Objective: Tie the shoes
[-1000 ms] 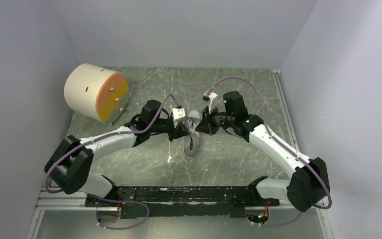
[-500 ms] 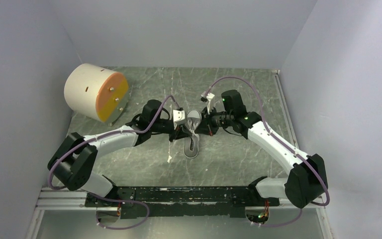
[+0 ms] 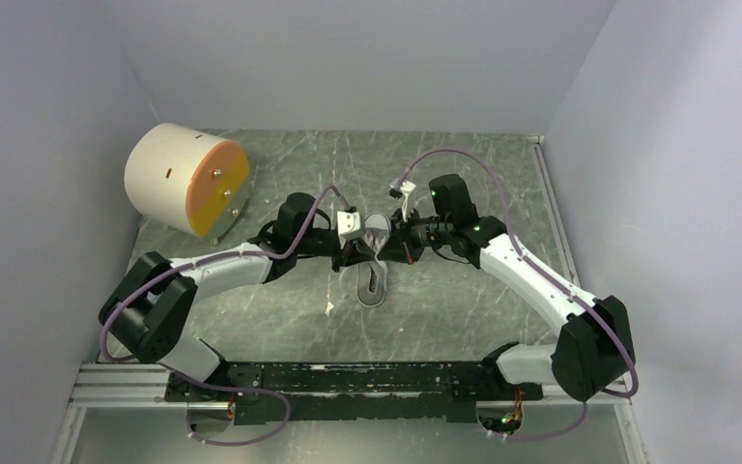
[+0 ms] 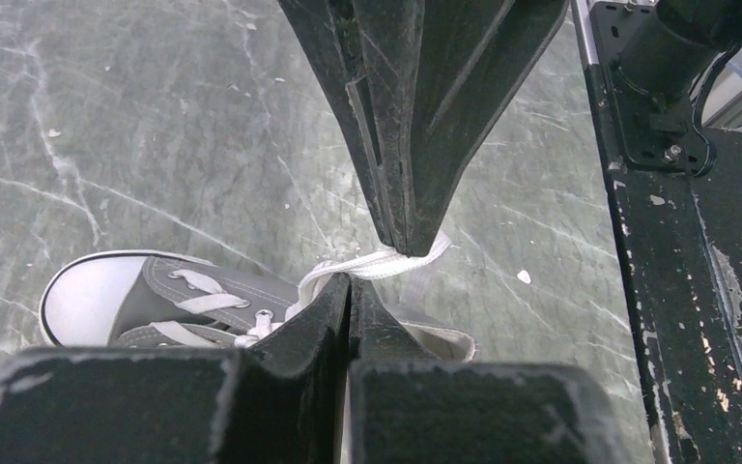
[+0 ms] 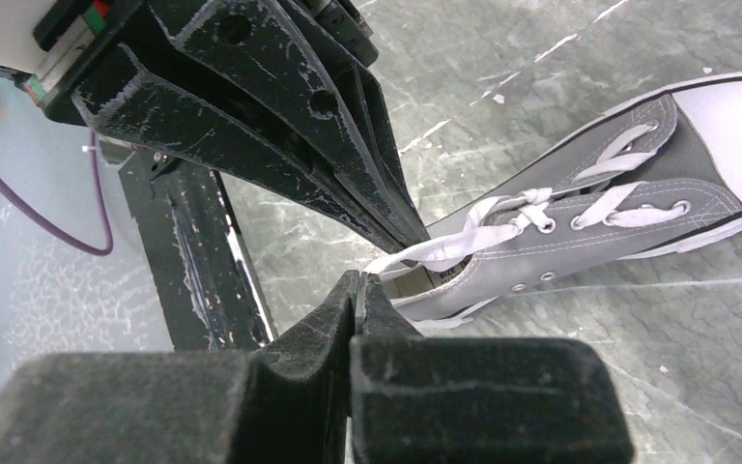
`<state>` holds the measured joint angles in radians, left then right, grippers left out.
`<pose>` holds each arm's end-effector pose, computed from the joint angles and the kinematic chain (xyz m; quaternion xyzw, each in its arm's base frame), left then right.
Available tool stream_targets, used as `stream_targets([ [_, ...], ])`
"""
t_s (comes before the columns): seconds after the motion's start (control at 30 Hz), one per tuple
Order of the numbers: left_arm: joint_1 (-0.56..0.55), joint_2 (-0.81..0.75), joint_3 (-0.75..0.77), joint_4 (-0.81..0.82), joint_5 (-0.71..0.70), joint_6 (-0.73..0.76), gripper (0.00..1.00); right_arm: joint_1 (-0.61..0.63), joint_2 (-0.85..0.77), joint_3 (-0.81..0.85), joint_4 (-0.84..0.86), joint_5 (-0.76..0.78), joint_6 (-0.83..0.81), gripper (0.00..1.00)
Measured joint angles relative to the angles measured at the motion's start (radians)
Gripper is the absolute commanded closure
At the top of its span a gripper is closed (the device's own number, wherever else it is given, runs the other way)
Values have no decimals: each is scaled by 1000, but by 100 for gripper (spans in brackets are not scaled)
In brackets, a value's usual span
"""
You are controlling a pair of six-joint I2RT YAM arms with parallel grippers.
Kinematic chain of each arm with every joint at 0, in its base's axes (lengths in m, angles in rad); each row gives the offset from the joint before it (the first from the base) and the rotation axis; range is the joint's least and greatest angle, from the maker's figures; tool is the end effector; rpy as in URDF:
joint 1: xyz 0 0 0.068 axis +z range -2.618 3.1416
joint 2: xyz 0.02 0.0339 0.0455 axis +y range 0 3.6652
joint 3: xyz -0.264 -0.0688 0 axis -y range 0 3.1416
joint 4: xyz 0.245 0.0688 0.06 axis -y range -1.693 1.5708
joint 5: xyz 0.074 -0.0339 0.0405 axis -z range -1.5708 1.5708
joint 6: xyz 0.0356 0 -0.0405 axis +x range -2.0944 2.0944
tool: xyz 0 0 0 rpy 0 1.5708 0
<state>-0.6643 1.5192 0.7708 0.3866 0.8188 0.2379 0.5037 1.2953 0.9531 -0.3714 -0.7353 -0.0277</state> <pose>0.2349 -0.2169 0.2196 0.5327 0.5807 -0.4304 0.4403 0.2293 0.1537 0.2761 -0.3670 0.7798 0.4091 0.2998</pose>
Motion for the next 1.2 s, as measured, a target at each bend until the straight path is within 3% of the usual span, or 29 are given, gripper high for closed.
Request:
stream_targets([
  [0.2,0,1,-5,6,-15,13,95,-2,2,0,-6,93,5,100],
  [1.2,0,-14,-12,48,-32,17,94,-3,126,97,-122,89,-29,100],
])
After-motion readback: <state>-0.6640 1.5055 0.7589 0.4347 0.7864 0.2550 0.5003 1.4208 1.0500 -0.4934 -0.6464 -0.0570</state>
